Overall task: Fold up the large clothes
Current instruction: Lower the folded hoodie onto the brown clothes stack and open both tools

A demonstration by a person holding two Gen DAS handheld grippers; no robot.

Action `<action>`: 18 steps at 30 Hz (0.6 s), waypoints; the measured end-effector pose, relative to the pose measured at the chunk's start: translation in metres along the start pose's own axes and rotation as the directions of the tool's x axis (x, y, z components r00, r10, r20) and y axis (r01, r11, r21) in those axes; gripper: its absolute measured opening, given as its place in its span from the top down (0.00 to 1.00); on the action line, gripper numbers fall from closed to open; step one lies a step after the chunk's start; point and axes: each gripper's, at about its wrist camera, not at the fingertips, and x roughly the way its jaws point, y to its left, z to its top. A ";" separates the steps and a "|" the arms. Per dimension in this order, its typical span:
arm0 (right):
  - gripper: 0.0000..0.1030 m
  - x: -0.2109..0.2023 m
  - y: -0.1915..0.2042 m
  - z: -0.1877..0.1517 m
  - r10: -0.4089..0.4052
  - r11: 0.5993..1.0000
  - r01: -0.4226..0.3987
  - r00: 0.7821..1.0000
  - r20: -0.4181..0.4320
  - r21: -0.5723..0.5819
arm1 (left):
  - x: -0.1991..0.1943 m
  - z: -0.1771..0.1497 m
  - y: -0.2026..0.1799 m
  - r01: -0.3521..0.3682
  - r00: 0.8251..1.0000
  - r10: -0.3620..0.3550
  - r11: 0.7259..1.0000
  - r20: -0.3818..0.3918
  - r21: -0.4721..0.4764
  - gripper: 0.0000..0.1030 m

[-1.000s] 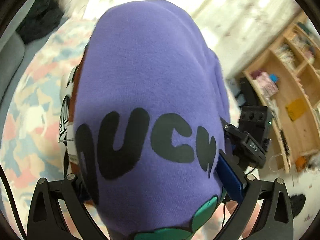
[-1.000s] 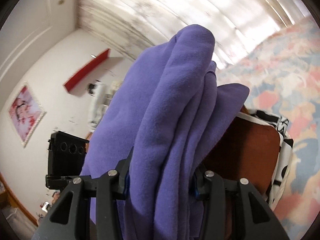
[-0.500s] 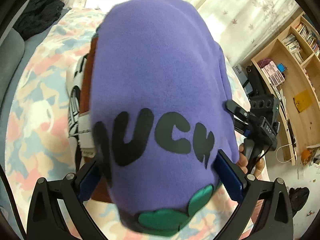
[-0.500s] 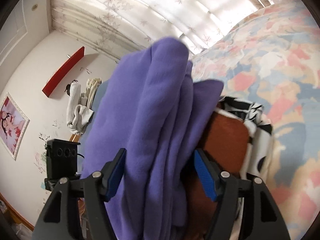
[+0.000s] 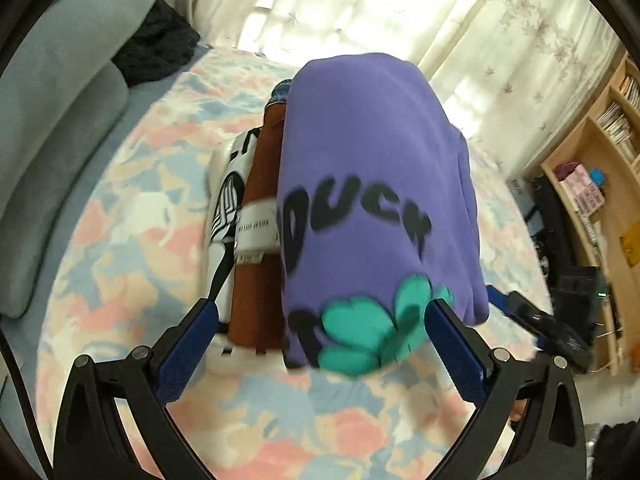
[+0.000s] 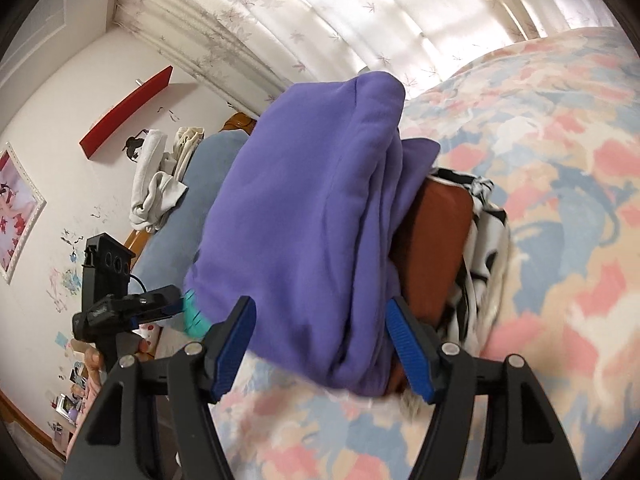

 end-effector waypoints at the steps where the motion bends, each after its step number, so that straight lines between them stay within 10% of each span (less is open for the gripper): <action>1: 0.34 -0.008 0.005 -0.005 -0.012 1.000 0.012 1.000 -0.001 -0.003 | -0.004 -0.008 -0.008 -0.013 1.000 0.013 1.000 0.006 0.012 0.01; 18: 0.34 -0.181 0.103 -0.076 -0.149 0.986 0.141 0.984 -0.094 -0.090 | -0.126 -0.166 -0.223 -0.159 0.976 0.116 0.958 0.186 0.238 0.01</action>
